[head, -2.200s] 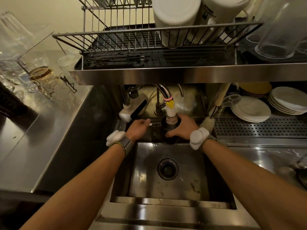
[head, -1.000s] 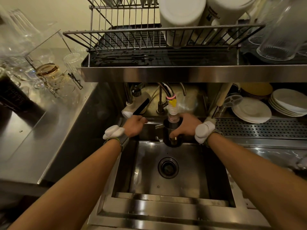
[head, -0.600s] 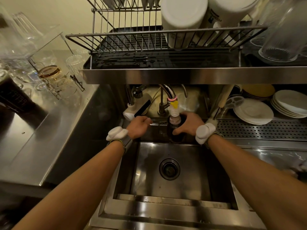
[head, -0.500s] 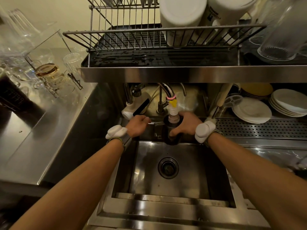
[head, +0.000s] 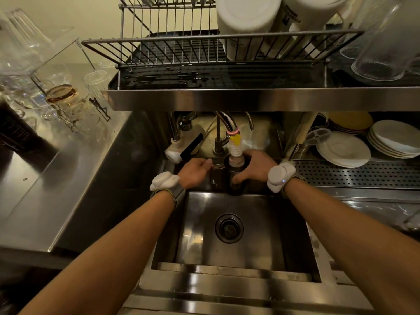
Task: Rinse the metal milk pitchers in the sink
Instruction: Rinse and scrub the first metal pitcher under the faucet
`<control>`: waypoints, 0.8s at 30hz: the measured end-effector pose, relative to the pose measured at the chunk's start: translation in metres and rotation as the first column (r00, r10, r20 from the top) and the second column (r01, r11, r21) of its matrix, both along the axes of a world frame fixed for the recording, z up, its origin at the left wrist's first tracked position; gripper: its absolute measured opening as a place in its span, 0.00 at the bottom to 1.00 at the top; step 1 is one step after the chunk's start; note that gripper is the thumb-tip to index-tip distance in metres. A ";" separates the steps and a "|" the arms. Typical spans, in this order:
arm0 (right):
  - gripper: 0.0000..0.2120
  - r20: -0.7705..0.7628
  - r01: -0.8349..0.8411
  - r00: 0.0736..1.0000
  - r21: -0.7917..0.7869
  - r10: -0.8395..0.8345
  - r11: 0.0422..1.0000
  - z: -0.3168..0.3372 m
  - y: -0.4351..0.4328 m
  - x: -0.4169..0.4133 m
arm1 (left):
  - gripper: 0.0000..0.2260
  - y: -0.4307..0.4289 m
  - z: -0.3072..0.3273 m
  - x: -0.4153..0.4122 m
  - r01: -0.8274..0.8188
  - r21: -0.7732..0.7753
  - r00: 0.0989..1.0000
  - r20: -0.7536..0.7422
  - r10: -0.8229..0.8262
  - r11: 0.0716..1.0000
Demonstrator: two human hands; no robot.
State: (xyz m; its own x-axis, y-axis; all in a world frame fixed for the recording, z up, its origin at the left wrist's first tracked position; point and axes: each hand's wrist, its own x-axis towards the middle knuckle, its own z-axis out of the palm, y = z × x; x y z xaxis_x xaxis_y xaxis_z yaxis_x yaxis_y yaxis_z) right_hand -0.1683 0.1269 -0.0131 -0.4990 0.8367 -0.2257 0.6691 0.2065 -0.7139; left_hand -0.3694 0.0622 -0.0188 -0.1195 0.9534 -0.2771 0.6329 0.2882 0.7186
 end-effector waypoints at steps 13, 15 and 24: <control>0.29 -0.027 0.040 0.999 -0.011 -0.040 0.999 -0.004 -0.010 0.000 | 0.14 -0.002 0.004 0.016 0.107 -0.093 0.992 0.077 -0.100 0.990; 0.31 -0.053 0.055 0.997 -0.015 -0.055 0.998 -0.003 -0.012 -0.001 | 0.11 -0.002 0.006 0.017 0.084 -0.067 0.990 0.117 -0.076 0.994; 0.47 0.036 0.080 0.997 -0.165 -0.075 0.983 -0.007 -0.022 0.021 | 0.08 -0.010 0.008 0.017 0.114 -0.015 0.979 -0.170 -0.115 0.993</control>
